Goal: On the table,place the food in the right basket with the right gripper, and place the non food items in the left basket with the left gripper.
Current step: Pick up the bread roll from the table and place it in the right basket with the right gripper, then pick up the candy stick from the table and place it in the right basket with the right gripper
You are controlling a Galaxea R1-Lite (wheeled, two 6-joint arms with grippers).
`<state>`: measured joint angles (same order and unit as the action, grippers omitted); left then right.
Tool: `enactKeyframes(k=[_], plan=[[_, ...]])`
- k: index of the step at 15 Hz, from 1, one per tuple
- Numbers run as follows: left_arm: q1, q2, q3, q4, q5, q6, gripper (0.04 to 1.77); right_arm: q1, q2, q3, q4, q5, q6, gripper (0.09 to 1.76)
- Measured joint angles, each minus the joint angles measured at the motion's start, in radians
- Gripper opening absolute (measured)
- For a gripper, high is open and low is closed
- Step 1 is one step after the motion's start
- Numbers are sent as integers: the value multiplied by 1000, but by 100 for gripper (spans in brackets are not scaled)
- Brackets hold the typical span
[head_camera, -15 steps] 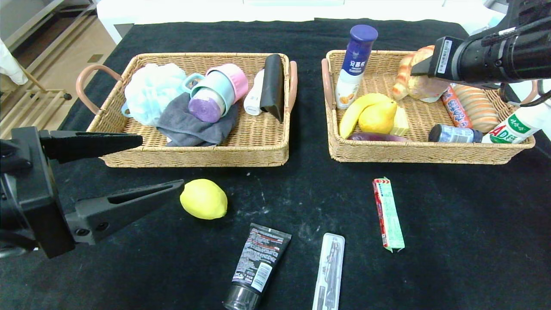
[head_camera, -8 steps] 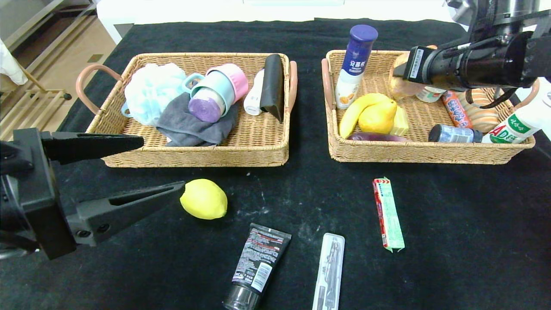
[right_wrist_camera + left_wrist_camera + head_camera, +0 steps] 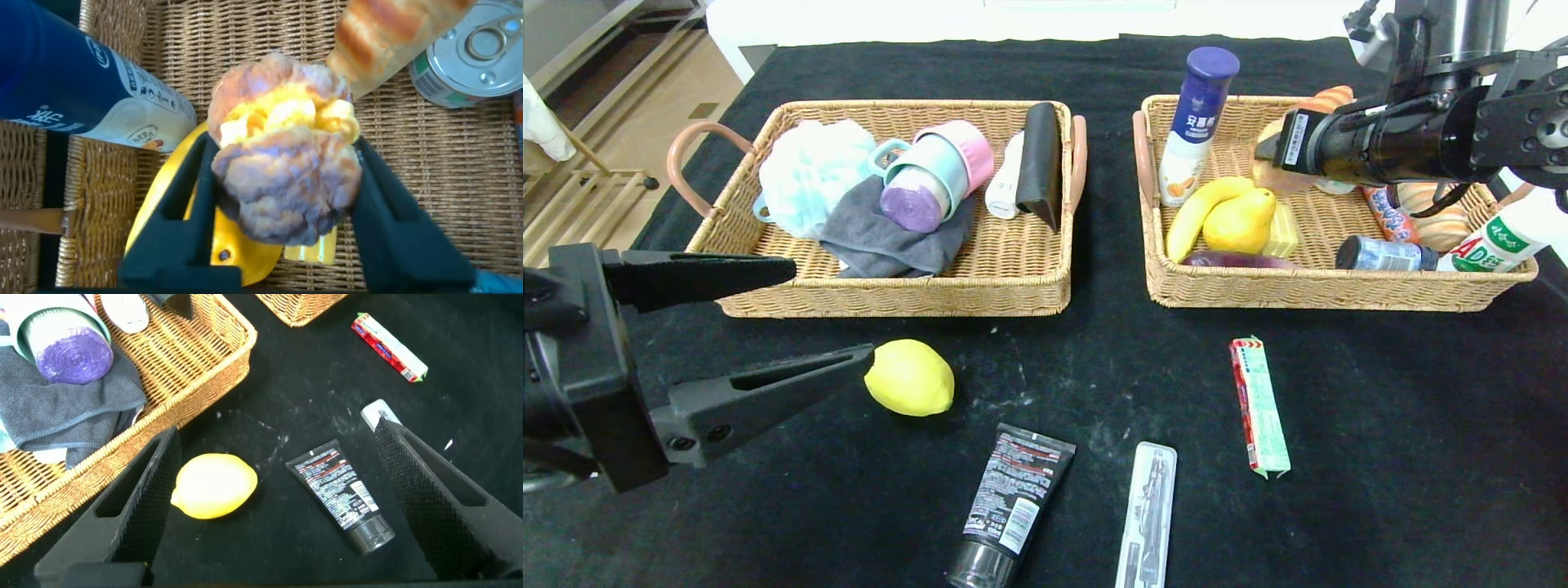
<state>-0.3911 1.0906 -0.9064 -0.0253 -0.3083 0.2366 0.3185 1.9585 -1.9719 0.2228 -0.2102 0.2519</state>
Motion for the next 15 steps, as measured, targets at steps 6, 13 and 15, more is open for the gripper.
enactKeyframes(k=[6,13,15], plan=[[0,0,0,0,0,0,172,0,1,1,0,0,0,141],[0,-1,0,0,0,0,172,-5,-5,1,6,2,0,159],[0,-1,0,0,0,0,172,-3,-8,1,9,2,0,161]])
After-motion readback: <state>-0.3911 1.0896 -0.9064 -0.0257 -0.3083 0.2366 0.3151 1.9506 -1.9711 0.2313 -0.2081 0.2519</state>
